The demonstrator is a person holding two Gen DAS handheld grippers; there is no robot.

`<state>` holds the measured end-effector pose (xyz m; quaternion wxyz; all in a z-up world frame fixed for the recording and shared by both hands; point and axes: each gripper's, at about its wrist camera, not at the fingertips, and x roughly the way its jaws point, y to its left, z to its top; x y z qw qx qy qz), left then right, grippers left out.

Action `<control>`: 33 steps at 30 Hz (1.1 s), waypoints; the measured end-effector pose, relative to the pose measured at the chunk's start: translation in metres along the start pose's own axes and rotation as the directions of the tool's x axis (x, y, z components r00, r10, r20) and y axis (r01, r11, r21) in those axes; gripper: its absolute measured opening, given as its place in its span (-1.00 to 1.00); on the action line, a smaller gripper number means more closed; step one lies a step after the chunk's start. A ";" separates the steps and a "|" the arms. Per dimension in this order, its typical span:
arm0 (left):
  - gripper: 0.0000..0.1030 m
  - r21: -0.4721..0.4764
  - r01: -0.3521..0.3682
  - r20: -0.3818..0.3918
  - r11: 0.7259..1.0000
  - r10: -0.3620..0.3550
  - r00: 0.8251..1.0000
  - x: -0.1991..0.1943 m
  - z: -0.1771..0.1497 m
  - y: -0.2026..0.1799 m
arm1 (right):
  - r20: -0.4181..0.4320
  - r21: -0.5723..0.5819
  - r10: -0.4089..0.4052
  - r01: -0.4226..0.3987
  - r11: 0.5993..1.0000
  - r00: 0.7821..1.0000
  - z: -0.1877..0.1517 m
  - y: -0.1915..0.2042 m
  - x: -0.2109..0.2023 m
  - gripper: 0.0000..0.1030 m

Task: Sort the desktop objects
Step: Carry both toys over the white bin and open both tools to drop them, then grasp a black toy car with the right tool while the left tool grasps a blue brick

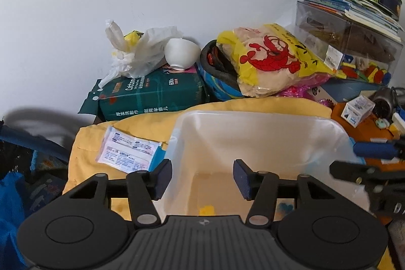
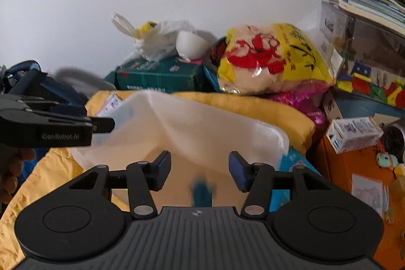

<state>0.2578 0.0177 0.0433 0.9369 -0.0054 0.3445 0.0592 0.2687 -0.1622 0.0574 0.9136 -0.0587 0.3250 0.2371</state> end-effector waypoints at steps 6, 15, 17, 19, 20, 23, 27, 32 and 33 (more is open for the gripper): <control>0.12 0.028 0.010 0.026 1.000 -0.010 1.000 -0.021 -0.021 0.010 | 0.015 0.038 0.023 -0.023 0.999 1.000 -0.010 -0.005 -0.012 0.06; 0.16 0.029 0.072 0.010 0.997 -0.072 0.997 -0.077 -0.122 0.031 | 0.038 -0.022 0.073 -0.073 0.997 0.997 -0.096 0.011 -0.070 0.23; 0.16 0.032 0.085 -0.014 0.996 -0.085 0.996 -0.087 -0.150 0.033 | 0.013 -0.049 0.086 -0.085 0.995 0.996 -0.121 0.016 -0.079 0.23; 0.16 0.041 0.095 -0.023 0.995 -0.094 0.995 -0.093 -0.177 0.032 | -0.016 -0.065 0.087 -0.088 0.994 0.996 -0.145 0.021 -0.087 0.23; 0.16 0.048 0.103 -0.040 0.993 -0.102 0.994 -0.094 -0.189 0.032 | -0.033 -0.072 0.091 -0.094 0.993 0.995 -0.157 0.023 -0.090 0.23; 0.16 0.028 0.125 -0.112 0.992 -0.121 0.986 -0.091 -0.221 0.029 | -0.090 -0.079 0.079 -0.086 0.993 0.993 -0.188 0.026 -0.092 0.23; 0.16 0.054 0.124 -0.147 0.991 -0.115 0.982 -0.086 -0.243 0.019 | -0.139 -0.081 0.061 -0.073 0.994 0.988 -0.212 0.028 -0.091 0.23; 0.16 0.085 0.126 -0.166 0.988 -0.110 0.980 -0.071 -0.252 0.012 | -0.184 -0.113 0.058 -0.080 0.990 0.981 -0.232 0.030 -0.090 0.22; 0.16 0.083 0.123 -0.168 0.989 -0.108 0.980 -0.070 -0.253 0.010 | -0.189 -0.124 0.053 -0.078 0.989 0.980 -0.237 0.031 -0.090 0.17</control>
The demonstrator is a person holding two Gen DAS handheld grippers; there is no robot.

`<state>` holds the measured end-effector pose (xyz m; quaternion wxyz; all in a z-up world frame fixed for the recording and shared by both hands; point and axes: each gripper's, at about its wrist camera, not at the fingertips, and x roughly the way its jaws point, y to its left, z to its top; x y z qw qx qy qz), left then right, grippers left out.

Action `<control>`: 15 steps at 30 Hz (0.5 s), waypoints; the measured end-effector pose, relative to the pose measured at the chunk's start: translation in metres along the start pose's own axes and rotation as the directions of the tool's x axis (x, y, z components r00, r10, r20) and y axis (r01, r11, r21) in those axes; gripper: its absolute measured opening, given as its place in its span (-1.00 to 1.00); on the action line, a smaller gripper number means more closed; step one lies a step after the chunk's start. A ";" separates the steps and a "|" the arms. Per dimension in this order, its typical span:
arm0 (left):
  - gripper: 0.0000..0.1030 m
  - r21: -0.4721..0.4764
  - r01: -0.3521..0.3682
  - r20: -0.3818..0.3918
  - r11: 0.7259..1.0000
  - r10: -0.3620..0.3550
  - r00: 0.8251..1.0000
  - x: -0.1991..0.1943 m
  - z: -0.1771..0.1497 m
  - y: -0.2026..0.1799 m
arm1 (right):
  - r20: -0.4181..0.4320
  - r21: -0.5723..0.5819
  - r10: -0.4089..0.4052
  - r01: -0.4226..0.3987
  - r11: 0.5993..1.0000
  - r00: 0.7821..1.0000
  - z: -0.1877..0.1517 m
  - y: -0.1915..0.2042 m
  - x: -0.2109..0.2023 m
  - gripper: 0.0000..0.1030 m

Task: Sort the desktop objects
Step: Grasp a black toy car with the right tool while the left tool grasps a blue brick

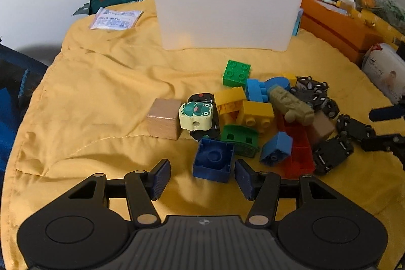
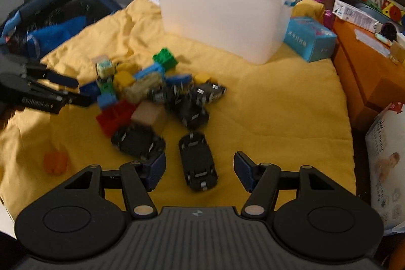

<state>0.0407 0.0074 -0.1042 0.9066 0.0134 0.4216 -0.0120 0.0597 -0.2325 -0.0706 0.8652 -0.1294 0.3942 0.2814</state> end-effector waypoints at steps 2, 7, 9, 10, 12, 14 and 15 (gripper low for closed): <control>0.15 0.005 -0.002 -0.001 1.000 0.002 1.000 0.004 0.001 -0.002 | -0.009 -0.017 -0.011 0.011 1.000 1.000 -0.003 0.003 0.004 0.15; -0.11 0.061 0.021 0.016 0.998 -0.022 1.000 0.010 0.000 -0.011 | -0.015 -0.034 -0.011 0.010 0.999 1.000 -0.003 0.008 0.014 -0.04; -0.32 0.063 0.040 0.019 0.997 -0.042 0.999 0.010 0.001 -0.012 | -0.041 -0.031 -0.001 0.000 1.000 0.999 -0.002 0.008 0.020 -0.35; -0.33 0.063 0.041 0.019 0.997 -0.043 0.999 0.010 0.000 -0.013 | -0.044 -0.029 0.002 -0.003 1.000 0.999 -0.002 0.008 0.021 -0.35; -0.33 0.068 0.033 0.026 0.997 -0.035 0.999 0.009 0.000 -0.015 | -0.041 -0.029 0.003 -0.004 1.000 0.999 -0.002 0.008 0.021 -0.35; -0.33 0.069 0.025 0.030 0.997 -0.027 0.999 0.007 0.000 -0.016 | -0.033 -0.027 0.003 -0.004 1.000 0.999 -0.002 0.008 0.018 -0.35; -0.33 0.067 0.023 0.031 0.997 -0.025 0.999 0.006 0.000 -0.016 | -0.028 -0.024 0.002 -0.002 1.000 1.000 -0.002 0.007 0.017 -0.35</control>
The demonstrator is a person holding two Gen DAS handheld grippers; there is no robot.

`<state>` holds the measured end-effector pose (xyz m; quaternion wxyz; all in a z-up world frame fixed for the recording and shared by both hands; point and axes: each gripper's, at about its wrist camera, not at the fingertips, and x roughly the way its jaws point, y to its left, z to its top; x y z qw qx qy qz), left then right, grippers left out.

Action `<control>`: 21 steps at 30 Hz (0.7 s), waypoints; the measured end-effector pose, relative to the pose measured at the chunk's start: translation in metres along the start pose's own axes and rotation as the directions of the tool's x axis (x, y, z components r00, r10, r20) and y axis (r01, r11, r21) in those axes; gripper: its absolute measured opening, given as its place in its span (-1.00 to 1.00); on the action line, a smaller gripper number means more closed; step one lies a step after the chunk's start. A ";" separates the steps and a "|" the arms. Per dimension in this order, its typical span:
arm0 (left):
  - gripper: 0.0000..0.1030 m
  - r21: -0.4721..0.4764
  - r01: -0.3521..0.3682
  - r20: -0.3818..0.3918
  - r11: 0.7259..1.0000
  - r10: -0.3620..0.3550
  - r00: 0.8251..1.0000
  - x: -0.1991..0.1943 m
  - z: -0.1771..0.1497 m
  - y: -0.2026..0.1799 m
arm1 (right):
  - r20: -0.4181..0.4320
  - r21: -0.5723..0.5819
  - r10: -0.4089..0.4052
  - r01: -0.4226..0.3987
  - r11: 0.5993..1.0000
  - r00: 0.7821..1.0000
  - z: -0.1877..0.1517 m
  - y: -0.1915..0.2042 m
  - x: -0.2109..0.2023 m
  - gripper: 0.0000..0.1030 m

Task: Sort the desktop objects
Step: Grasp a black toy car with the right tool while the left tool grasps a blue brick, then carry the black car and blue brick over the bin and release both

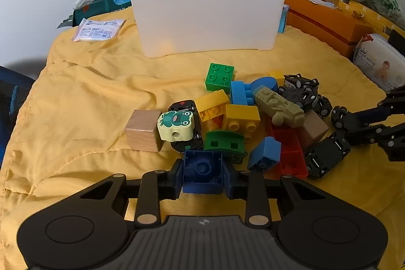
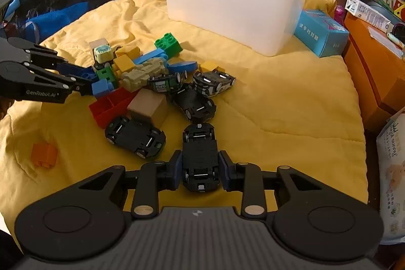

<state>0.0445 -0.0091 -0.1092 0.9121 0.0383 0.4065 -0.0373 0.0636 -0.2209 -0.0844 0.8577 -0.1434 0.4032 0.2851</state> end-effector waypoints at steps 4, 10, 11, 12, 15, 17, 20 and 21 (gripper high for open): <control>-0.33 -0.026 -0.007 0.024 1.000 0.007 1.000 -0.010 0.005 0.003 | 0.024 0.022 -0.008 0.007 1.000 1.000 0.003 -0.004 -0.009 -0.35; -0.33 -0.096 -0.031 0.082 0.995 0.039 0.996 -0.035 0.030 0.019 | 0.105 0.078 -0.024 0.016 0.997 0.994 0.019 -0.012 -0.032 -0.35; -0.33 -0.099 -0.034 0.095 0.995 0.043 0.995 -0.038 0.038 0.021 | 0.122 0.083 -0.023 0.013 0.996 0.992 0.025 -0.013 -0.036 -0.35; -0.33 -0.098 -0.040 0.108 0.994 0.050 0.993 -0.040 0.044 0.022 | 0.144 0.088 -0.026 0.014 0.996 0.989 0.032 -0.014 -0.040 -0.35; -0.33 -0.101 -0.057 0.151 0.993 0.072 0.986 -0.048 0.069 0.026 | 0.194 0.105 -0.027 0.006 0.994 0.981 0.054 -0.016 -0.047 -0.35; -0.33 -0.109 -0.060 0.167 0.992 0.078 0.983 -0.051 0.083 0.029 | 0.224 0.114 -0.033 0.008 0.993 0.974 0.068 -0.016 -0.050 -0.35; -0.33 -0.118 -0.074 0.188 0.990 0.095 0.977 -0.055 0.104 0.031 | 0.264 0.134 -0.036 0.001 0.991 0.964 0.087 -0.019 -0.055 -0.35; -0.33 -0.122 -0.073 0.191 0.990 0.096 0.977 -0.055 0.109 0.032 | 0.274 0.143 -0.038 -0.002 0.990 0.961 0.093 -0.021 -0.057 -0.35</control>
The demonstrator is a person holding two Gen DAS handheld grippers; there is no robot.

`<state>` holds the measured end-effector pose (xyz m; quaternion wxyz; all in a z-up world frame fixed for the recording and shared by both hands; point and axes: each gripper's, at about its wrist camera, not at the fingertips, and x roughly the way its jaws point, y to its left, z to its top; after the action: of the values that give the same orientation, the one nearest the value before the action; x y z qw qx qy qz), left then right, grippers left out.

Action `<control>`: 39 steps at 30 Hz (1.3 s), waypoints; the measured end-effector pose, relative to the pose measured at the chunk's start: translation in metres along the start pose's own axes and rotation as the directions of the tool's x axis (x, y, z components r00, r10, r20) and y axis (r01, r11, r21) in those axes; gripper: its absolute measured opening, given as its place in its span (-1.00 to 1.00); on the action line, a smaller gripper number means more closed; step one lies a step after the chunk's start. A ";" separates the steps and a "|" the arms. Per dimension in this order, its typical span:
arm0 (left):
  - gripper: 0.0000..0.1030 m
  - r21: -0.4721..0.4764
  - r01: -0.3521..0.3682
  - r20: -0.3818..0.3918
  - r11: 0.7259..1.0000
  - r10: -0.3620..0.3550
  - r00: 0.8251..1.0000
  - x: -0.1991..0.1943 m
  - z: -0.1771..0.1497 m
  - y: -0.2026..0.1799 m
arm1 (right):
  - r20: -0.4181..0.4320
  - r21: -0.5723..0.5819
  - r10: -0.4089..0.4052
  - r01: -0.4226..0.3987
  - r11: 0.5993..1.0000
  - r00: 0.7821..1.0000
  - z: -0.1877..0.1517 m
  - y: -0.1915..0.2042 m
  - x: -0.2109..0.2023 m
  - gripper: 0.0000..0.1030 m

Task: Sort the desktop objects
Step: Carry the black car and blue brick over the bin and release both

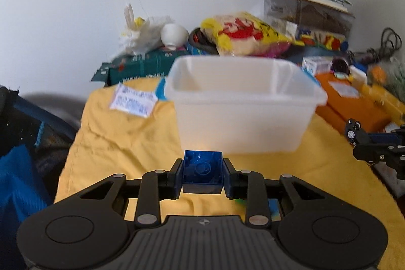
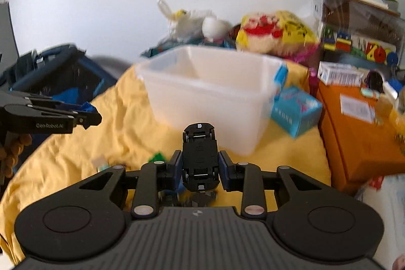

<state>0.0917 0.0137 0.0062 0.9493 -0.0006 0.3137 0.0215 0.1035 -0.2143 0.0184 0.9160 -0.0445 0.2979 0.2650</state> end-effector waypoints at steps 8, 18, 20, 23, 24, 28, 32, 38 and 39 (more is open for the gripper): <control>-0.33 -0.005 -0.008 0.060 1.000 0.008 0.998 0.013 0.062 0.001 | 0.084 0.073 -0.004 -0.002 0.997 0.996 0.050 -0.020 0.006 -0.35; -0.33 -0.011 -0.015 0.068 1.000 0.016 0.998 0.054 0.132 -0.002 | 0.083 0.076 -0.027 0.021 0.997 0.996 0.113 -0.041 0.037 -0.35; -0.33 -0.016 -0.014 0.059 1.000 0.015 0.998 0.062 0.141 -0.003 | 0.069 0.081 -0.022 0.016 0.997 0.997 0.122 -0.045 0.044 -0.35; -0.33 -0.004 -0.014 0.046 1.000 0.015 0.999 0.074 0.149 -0.006 | 0.026 0.088 0.002 -0.004 0.996 1.000 0.132 -0.049 0.059 -0.35; -0.33 0.001 -0.015 0.038 1.000 0.015 0.999 0.078 0.151 -0.007 | 0.015 0.076 -0.006 0.005 0.997 1.000 0.133 -0.049 0.064 -0.35; -0.33 0.004 -0.013 0.010 1.000 0.013 1.000 0.092 0.155 -0.011 | -0.024 0.057 -0.018 0.019 0.998 1.000 0.133 -0.051 0.081 -0.35; -0.33 0.008 -0.009 -0.018 1.000 0.009 1.000 0.104 0.154 -0.014 | -0.043 0.084 -0.022 0.026 0.996 0.999 0.134 -0.059 0.092 -0.35; -0.12 0.032 0.004 -0.090 0.999 -0.001 0.996 0.125 0.148 -0.021 | -0.107 0.107 -0.014 0.026 0.994 0.994 0.129 -0.064 0.117 -0.33; 0.12 0.035 -0.007 -0.099 0.999 0.010 0.995 0.128 0.146 -0.022 | -0.118 0.109 -0.014 0.027 0.994 0.993 0.128 -0.064 0.121 -0.29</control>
<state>0.2825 -0.0010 0.0474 0.9323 0.0161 0.3608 0.0201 0.2859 -0.1833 0.0494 0.9007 -0.0122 0.3647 0.2358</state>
